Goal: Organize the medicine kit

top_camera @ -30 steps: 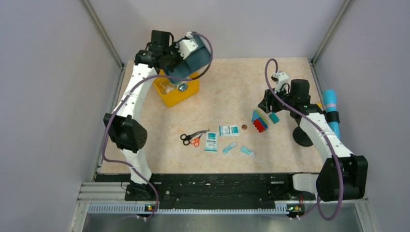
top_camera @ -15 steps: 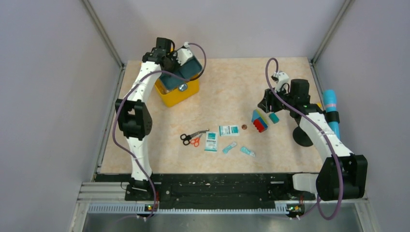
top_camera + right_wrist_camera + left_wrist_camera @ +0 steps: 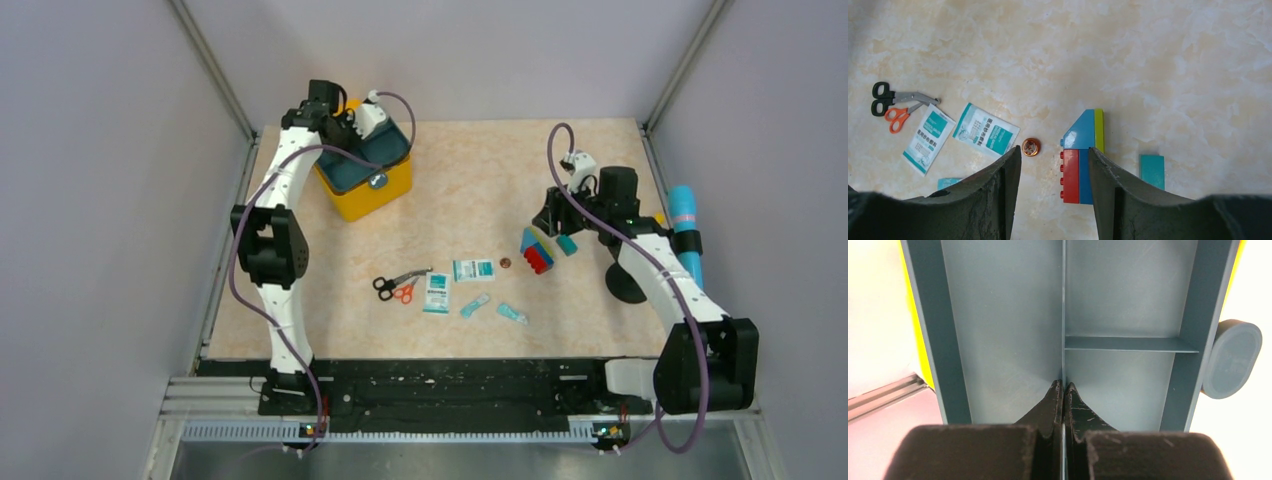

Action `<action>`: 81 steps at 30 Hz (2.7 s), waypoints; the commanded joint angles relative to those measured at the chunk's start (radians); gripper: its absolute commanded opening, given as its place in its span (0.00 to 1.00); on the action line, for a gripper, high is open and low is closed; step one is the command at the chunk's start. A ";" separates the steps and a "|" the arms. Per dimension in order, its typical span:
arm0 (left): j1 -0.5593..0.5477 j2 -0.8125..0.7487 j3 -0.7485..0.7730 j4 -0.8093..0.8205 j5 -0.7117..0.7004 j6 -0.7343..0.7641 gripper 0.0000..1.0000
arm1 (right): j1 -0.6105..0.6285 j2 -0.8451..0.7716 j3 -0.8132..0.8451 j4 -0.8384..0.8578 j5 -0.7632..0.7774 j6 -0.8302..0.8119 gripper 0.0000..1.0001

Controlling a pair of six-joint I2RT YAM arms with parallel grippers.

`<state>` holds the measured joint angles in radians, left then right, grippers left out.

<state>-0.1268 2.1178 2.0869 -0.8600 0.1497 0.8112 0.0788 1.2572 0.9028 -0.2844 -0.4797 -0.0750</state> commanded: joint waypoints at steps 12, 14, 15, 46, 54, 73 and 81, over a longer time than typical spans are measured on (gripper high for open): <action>-0.022 -0.170 -0.077 -0.051 0.125 0.054 0.00 | 0.004 0.036 -0.030 0.064 -0.007 0.015 0.53; -0.022 -0.171 -0.080 -0.056 0.126 0.050 0.00 | 0.005 0.040 -0.031 0.068 -0.008 0.015 0.53; -0.022 -0.169 -0.082 -0.056 0.120 0.045 0.00 | 0.005 0.041 -0.031 0.068 -0.007 0.014 0.53; 0.041 0.019 0.042 -0.086 0.126 -0.012 0.00 | 0.006 0.066 -0.037 0.047 -0.008 0.000 0.55; 0.055 0.053 0.055 -0.178 0.240 -0.049 0.00 | 0.005 0.076 -0.045 0.049 -0.014 0.006 0.55; 0.039 0.079 0.000 -0.217 0.331 -0.105 0.02 | 0.005 0.070 -0.054 0.045 -0.011 0.009 0.55; 0.018 -0.024 -0.011 -0.075 0.119 -0.246 0.34 | 0.005 0.091 -0.005 -0.015 -0.176 -0.121 0.56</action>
<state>-0.0856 2.1845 2.0907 -0.9928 0.3916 0.6689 0.0788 1.3384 0.8459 -0.2661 -0.5060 -0.0963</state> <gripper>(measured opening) 0.286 0.560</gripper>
